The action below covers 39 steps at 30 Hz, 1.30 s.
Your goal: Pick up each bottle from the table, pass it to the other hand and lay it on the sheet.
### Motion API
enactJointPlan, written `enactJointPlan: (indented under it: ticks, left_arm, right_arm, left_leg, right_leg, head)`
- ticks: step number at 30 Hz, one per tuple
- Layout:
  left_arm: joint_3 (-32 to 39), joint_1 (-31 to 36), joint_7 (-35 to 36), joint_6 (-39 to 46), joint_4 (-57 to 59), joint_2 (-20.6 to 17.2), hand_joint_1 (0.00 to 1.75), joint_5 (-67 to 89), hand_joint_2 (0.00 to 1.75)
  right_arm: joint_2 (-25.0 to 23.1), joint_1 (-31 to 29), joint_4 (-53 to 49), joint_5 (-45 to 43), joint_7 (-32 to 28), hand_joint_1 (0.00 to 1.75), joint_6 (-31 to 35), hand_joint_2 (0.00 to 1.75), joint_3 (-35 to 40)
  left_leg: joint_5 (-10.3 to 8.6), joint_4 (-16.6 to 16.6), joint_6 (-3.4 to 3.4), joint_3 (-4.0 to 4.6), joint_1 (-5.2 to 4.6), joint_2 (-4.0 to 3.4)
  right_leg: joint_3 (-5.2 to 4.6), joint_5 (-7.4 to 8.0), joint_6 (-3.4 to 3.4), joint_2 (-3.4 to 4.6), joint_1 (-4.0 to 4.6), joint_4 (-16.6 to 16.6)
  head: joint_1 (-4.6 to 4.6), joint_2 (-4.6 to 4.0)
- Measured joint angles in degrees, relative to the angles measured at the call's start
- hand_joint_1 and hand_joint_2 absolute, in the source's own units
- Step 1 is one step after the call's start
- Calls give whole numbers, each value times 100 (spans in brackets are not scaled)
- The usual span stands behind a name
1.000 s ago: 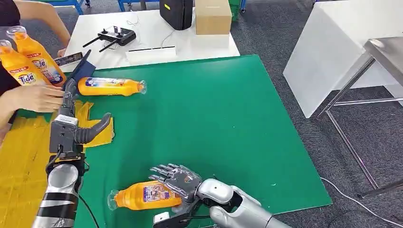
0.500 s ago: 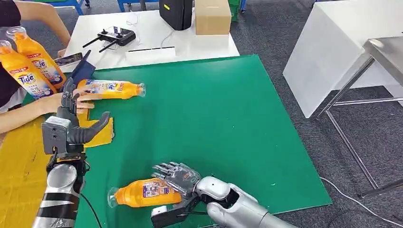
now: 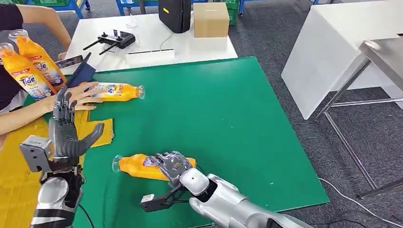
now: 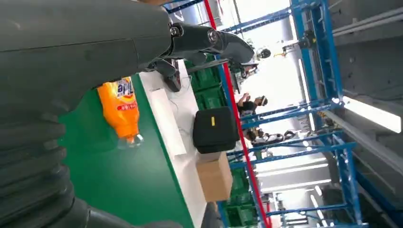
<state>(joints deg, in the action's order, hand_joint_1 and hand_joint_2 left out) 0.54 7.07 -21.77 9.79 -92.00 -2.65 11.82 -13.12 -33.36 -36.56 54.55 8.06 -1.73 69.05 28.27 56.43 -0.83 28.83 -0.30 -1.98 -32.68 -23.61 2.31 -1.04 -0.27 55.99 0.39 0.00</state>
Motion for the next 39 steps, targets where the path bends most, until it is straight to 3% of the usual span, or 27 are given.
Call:
enactJointPlan:
  ticks: [2,8,16,20,24,28,33,39]
  left_arm:
    - [127,-86,-81,-246,-46,-13,0,-4,175]
    - [195,-118,-70,-491,-68,-4,0,72,175]
    - [79,-102,218,-378,-153,109,0,251,175]
    - [-135,-162,489,-194,-354,201,0,489,175]
    - [-325,-318,625,-107,-584,254,0,553,175]
    - [-430,-384,678,-247,-678,293,0,505,175]
    - [-528,-393,719,-472,-677,319,0,364,175]
    - [-867,-368,815,-1922,-520,219,0,-558,175]
  right_arm:
    - [-94,-91,179,-20,120,175,-50,175,-17]
    - [-162,-200,479,-105,383,175,-4,175,-315]
    - [208,-128,575,144,898,175,879,175,-1048]
    - [542,369,52,567,1117,175,2101,175,-1860]
    - [754,1213,-1118,1358,887,175,2676,175,-3223]
    - [761,1846,-2139,1473,413,175,3491,175,-4296]
    - [739,2235,-2906,1311,51,175,3824,175,-4998]
    - [133,2641,-3939,-467,-2770,175,4015,175,-5981]
  left_leg:
    - [-5,0,7,-3,0,1]
    - [-13,0,10,-2,-2,17]
    - [-13,2,5,-6,-13,20]
    - [-13,4,4,9,-13,35]
    - [-12,4,3,48,-13,34]
    - [-12,4,3,69,-12,45]
    - [-12,4,3,72,-7,41]
    - [-12,4,4,75,-7,37]
  right_leg:
    - [-2,9,-17,0,0,0]
    - [5,9,-17,-16,-1,0]
    - [14,11,-15,-19,-14,-4]
    - [10,11,-14,-33,-14,-6]
    - [-28,12,-12,-32,-14,-5]
    - [-51,12,-12,-34,-13,-4]
    - [-54,12,-12,-32,-7,-4]
    - [-61,11,-13,-31,-5,-4]
  head:
    - [-4,0]
    - [-2,0]
    - [0,0]
    - [2,0]
    - [-2,0]
    - [-2,0]
    - [0,2]
    - [-2,0]
